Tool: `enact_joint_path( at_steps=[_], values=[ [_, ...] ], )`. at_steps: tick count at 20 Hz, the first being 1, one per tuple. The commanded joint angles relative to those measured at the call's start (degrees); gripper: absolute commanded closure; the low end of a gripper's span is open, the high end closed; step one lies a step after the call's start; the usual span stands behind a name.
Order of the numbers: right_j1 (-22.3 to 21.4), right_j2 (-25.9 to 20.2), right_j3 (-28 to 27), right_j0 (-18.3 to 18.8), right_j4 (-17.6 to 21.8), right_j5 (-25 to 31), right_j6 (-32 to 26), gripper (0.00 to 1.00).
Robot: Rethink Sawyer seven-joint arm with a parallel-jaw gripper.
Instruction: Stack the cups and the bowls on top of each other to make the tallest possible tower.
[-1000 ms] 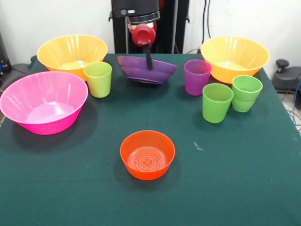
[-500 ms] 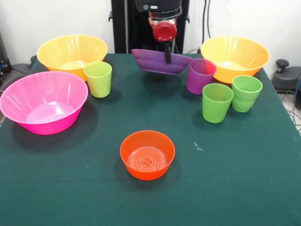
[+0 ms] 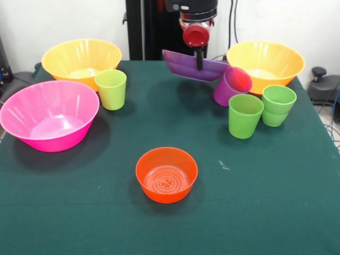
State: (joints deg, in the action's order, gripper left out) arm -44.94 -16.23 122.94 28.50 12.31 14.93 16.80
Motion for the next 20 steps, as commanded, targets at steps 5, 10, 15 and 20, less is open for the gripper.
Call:
enact_joint_path(
  at_steps=[5,10,15,20],
  values=[
    [0.74,0.52,-7.94,1.49,-4.53,14.84,12.21,1.00],
    [1.14,0.36,-9.76,1.84,-4.55,19.14,11.68,1.00],
    [0.93,0.09,-10.34,1.80,-4.56,21.19,12.12,1.00],
    [1.84,0.09,-11.32,0.73,-5.13,21.78,13.41,1.00]
  ],
)
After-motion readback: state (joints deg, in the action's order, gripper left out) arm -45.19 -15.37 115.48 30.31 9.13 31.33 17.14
